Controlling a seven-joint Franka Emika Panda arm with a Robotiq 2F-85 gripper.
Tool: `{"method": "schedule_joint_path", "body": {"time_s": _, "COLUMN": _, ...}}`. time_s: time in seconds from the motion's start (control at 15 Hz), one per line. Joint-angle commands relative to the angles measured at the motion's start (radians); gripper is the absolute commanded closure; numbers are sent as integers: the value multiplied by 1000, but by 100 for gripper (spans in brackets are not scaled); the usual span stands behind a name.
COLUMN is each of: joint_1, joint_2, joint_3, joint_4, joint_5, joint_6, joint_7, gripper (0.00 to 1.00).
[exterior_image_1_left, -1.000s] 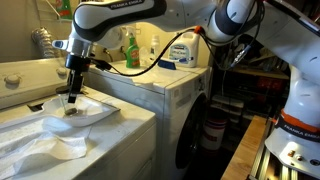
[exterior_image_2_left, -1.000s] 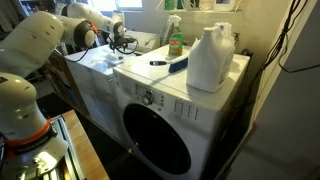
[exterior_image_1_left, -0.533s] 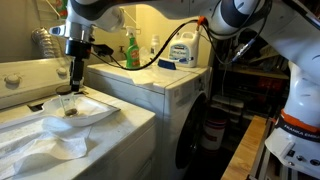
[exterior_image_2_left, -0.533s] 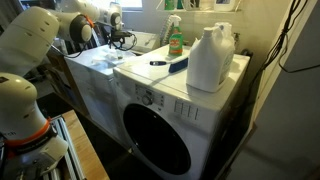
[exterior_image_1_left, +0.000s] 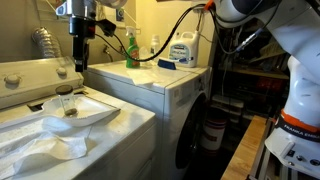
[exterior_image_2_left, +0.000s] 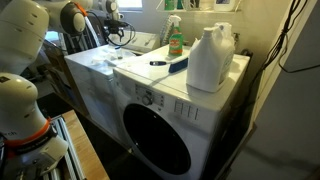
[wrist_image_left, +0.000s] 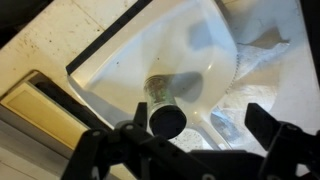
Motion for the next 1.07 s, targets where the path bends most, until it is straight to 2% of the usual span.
{"method": "schedule_joint_path", "body": {"time_s": 0.0, "joint_1": 25, "joint_2": -143, "joint_3": -37, "joint_4": -144, "joint_5": -23, "joint_6": -37, "joint_7": 206, "gripper": 0}}
{"method": "schedule_joint_path", "body": {"time_s": 0.53, "joint_1": 48, "joint_2": -491, "joint_3": -58, "joint_4": -475, "joint_5": -81, "joint_6": -182, "joint_7": 552, "gripper": 0}}
{"method": "schedule_joint_path", "body": {"time_s": 0.6, "joint_1": 44, "joint_2": -361, "joint_3": -36, "joint_4": -317, "joint_5": -49, "joint_6": -171, "joint_7": 485, "gripper": 0}}
{"method": "schedule_joint_path", "body": {"time_s": 0.8, "joint_1": 44, "joint_2": -454, "joint_3": -47, "joint_4": -408, "joint_5": -61, "joint_6": -186, "joint_7": 526, "gripper": 0}}
{"method": "schedule_joint_path", "body": {"time_s": 1.0, "joint_1": 44, "joint_2": -466, "joint_3": -51, "joint_4": -433, "joint_5": -63, "joint_6": -186, "joint_7": 532, "gripper": 0}}
